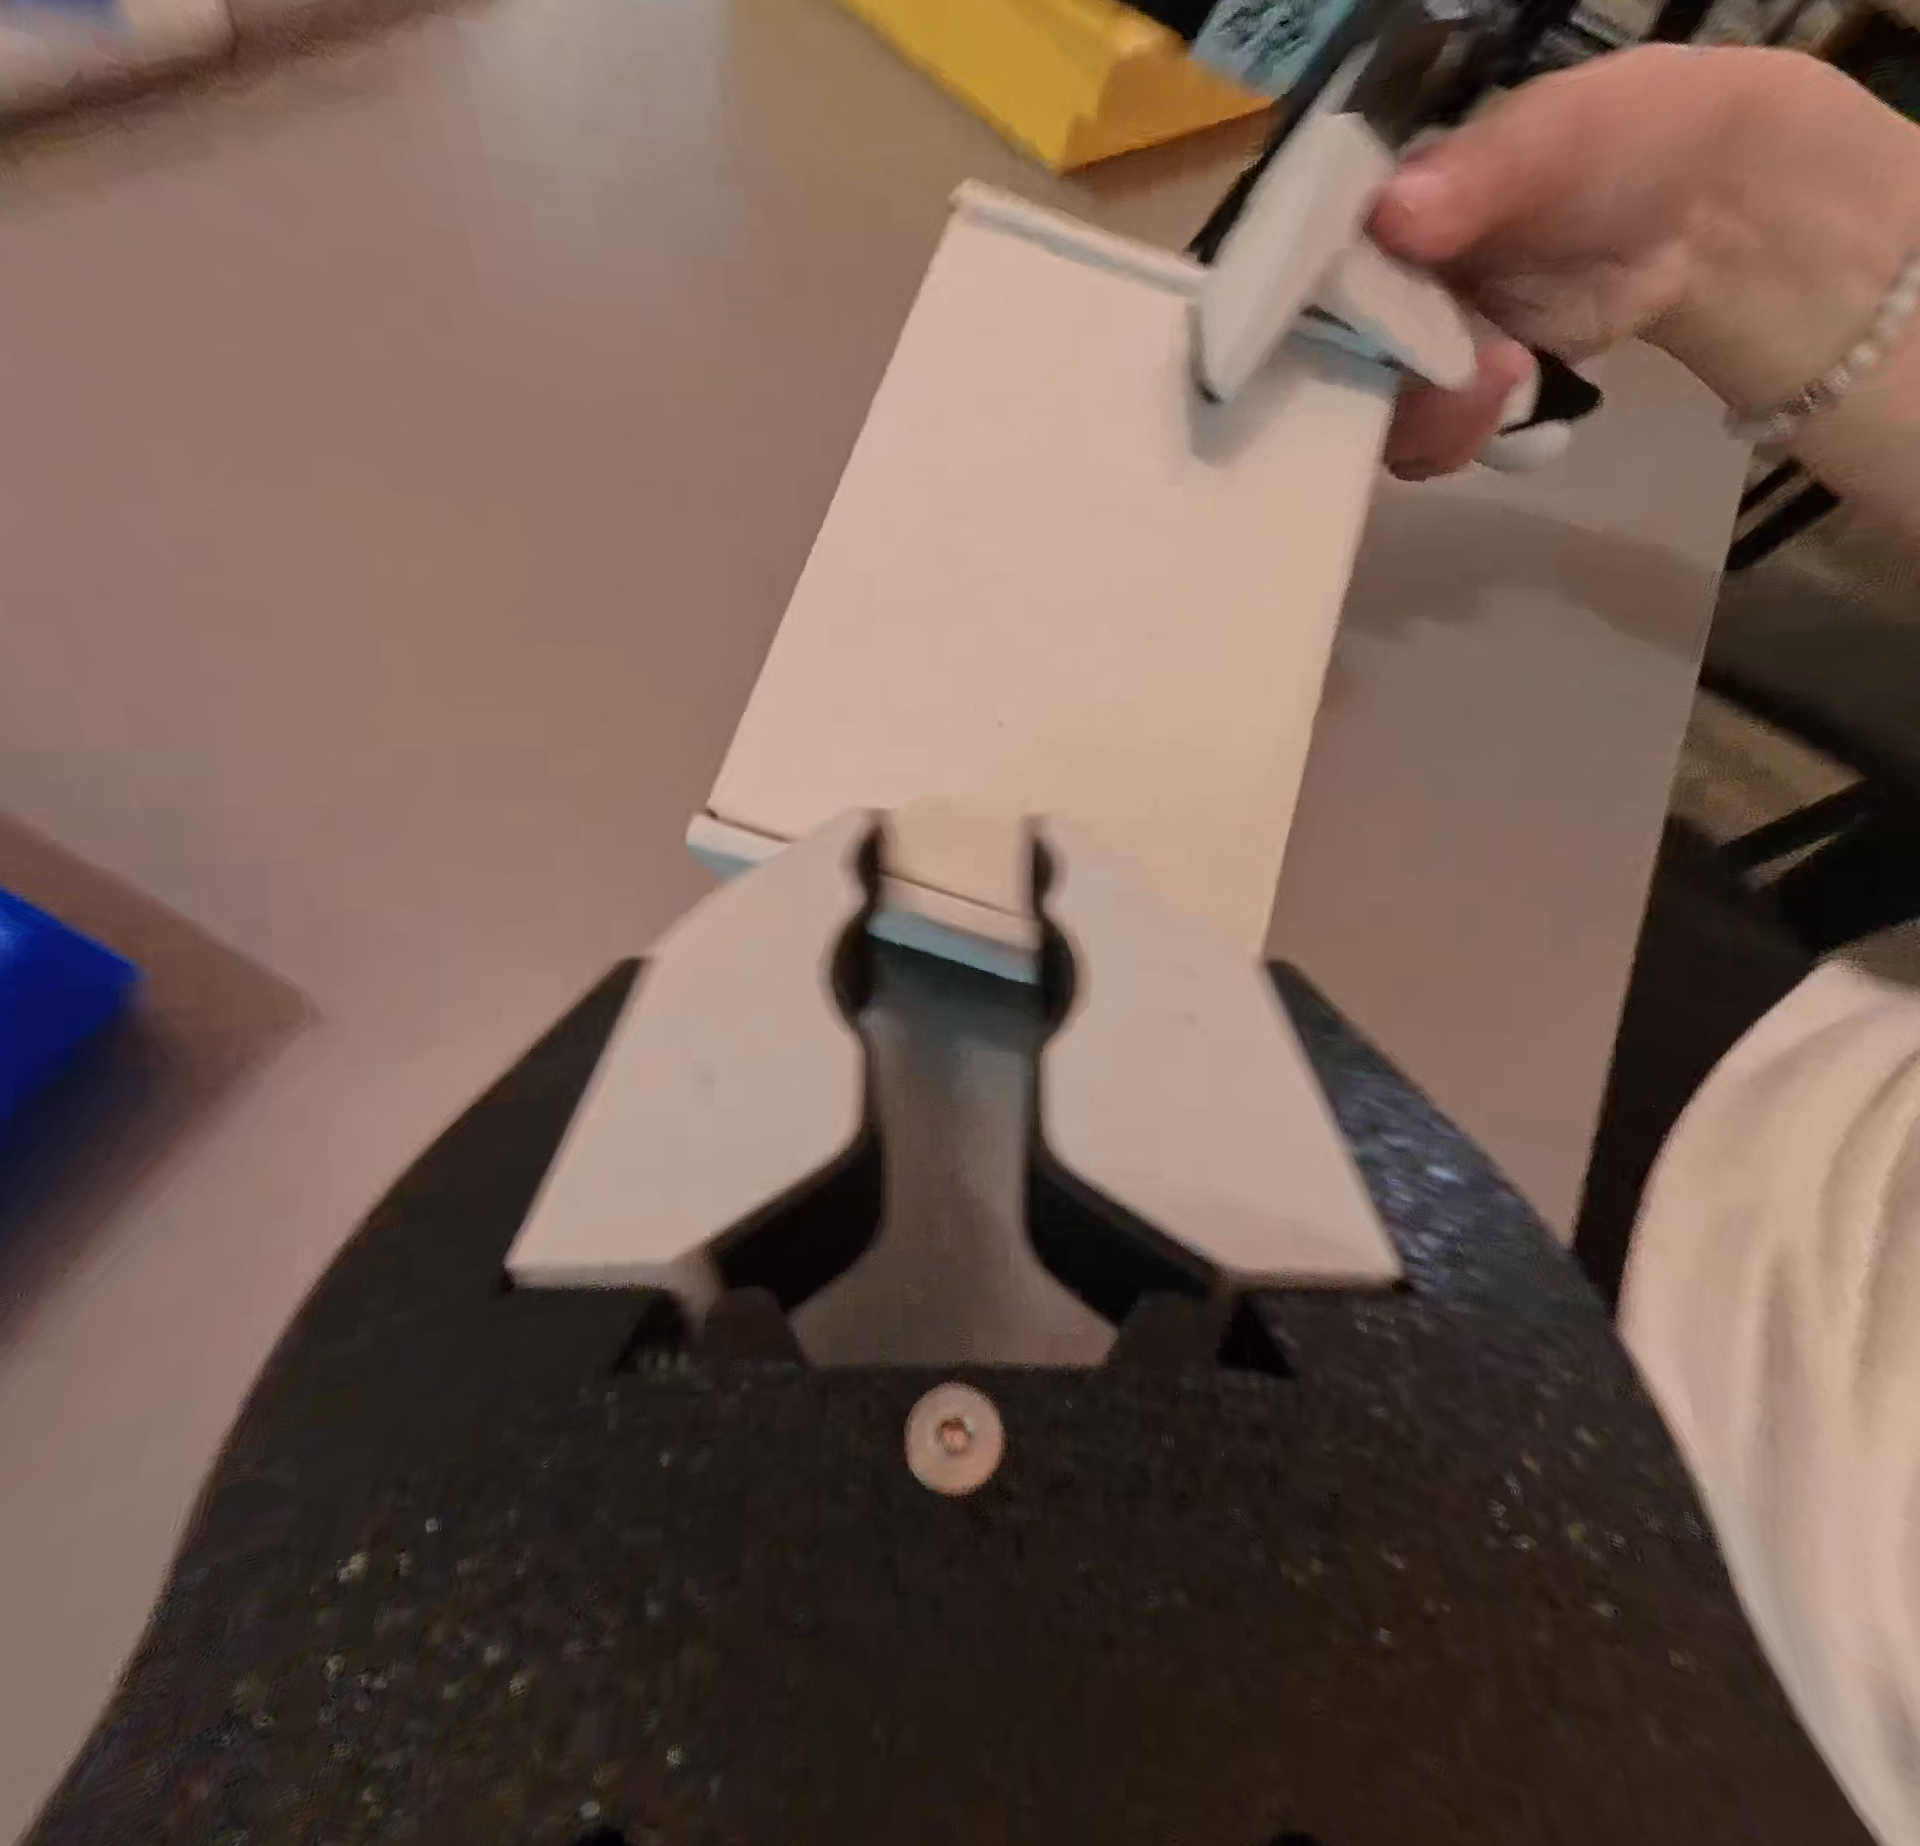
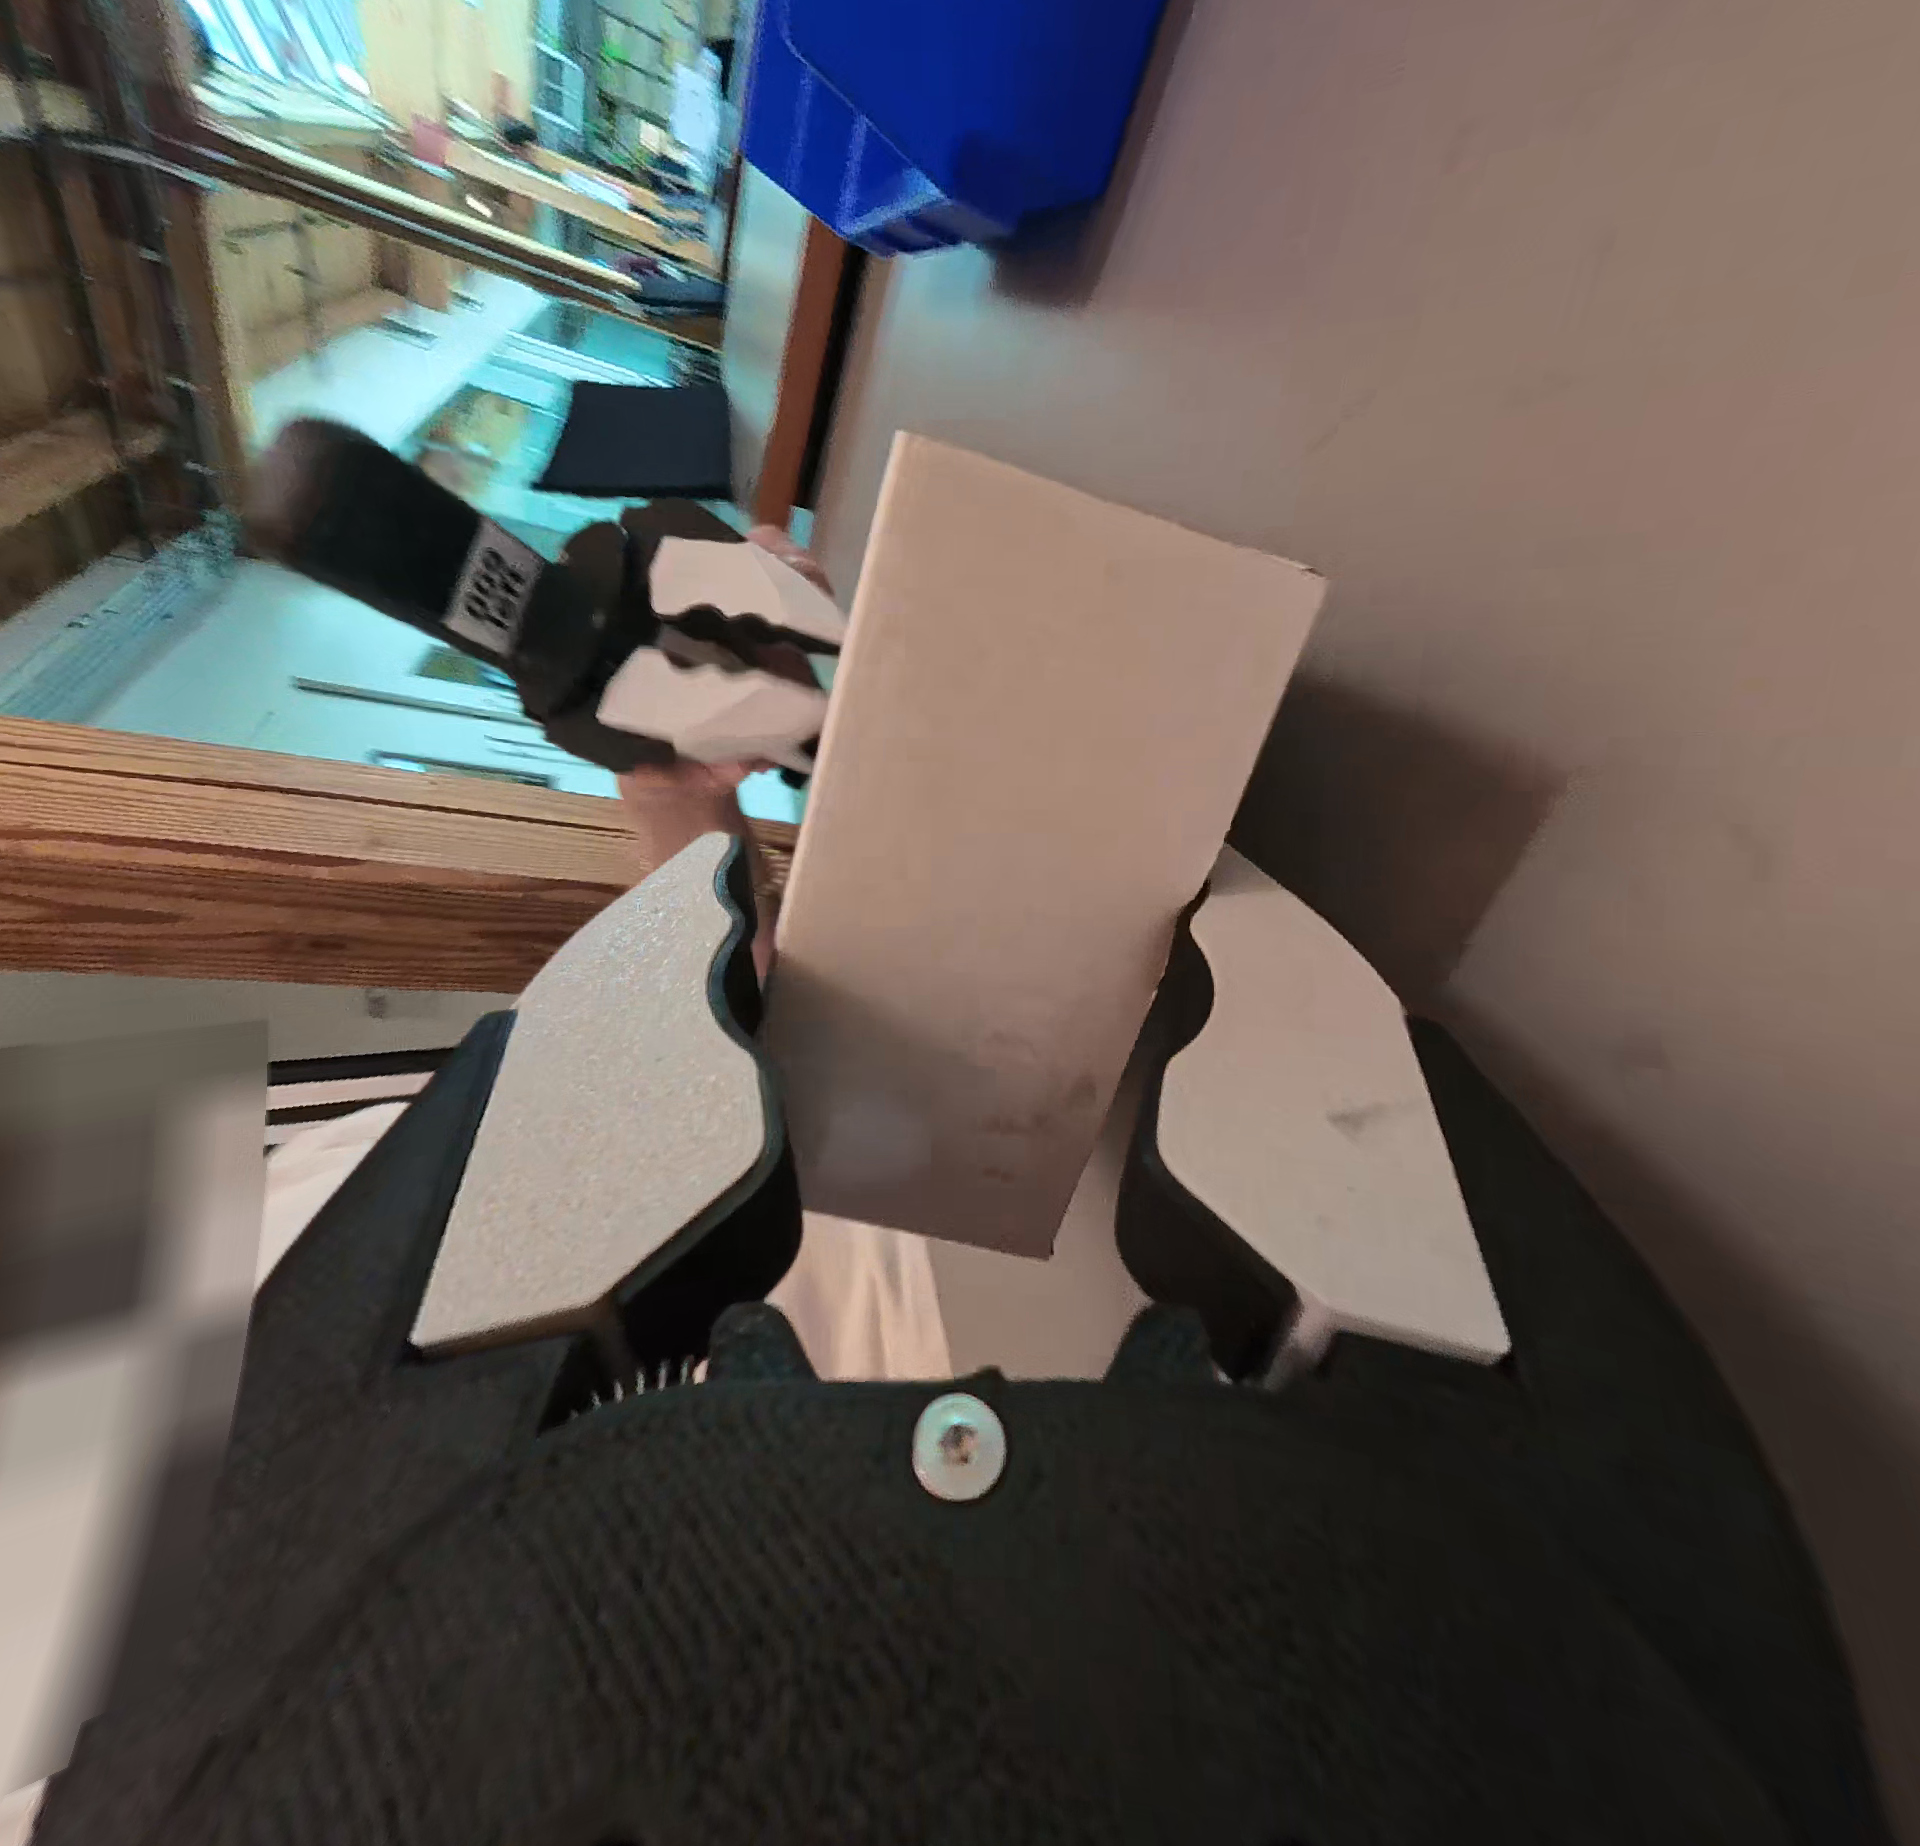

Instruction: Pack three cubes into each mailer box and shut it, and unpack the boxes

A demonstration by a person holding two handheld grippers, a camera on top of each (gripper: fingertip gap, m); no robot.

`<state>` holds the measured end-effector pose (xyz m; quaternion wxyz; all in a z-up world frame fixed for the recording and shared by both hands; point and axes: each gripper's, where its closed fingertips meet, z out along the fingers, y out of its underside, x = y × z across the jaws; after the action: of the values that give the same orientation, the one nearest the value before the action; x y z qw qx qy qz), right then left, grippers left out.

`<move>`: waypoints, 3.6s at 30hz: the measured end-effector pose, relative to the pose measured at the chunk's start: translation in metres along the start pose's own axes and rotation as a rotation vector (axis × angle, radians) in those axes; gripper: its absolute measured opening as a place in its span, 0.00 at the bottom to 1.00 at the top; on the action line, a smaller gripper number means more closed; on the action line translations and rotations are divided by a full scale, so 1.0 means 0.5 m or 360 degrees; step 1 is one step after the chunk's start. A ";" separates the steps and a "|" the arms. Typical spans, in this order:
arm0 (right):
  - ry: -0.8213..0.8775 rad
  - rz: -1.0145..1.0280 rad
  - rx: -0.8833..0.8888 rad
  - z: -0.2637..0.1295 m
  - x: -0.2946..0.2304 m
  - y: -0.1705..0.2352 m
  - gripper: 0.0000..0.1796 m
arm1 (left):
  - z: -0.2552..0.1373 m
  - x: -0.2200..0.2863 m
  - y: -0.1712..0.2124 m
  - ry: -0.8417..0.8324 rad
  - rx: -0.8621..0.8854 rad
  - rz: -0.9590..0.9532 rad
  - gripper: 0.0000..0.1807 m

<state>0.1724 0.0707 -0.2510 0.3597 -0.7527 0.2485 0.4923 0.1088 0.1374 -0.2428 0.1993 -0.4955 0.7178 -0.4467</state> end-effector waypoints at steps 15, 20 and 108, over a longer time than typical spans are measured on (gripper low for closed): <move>-0.0488 0.0121 0.0102 -0.144 -0.080 0.011 0.42 | 0.033 0.113 -0.103 -0.0849 0.0227 0.1975 0.55; -0.0484 0.0102 -0.0071 -0.142 -0.096 0.054 0.42 | 0.064 0.176 -0.129 -0.0971 0.0394 0.2243 0.58; 0.1610 -0.3405 -0.0913 0.010 -0.127 -0.002 0.21 | 0.073 0.032 0.026 0.0092 0.0036 0.0369 0.42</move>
<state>0.1455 0.0763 -0.1936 0.2671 -0.7365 -0.5031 -0.3648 0.1215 0.1082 -0.2702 0.2345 -0.3937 0.7707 -0.4428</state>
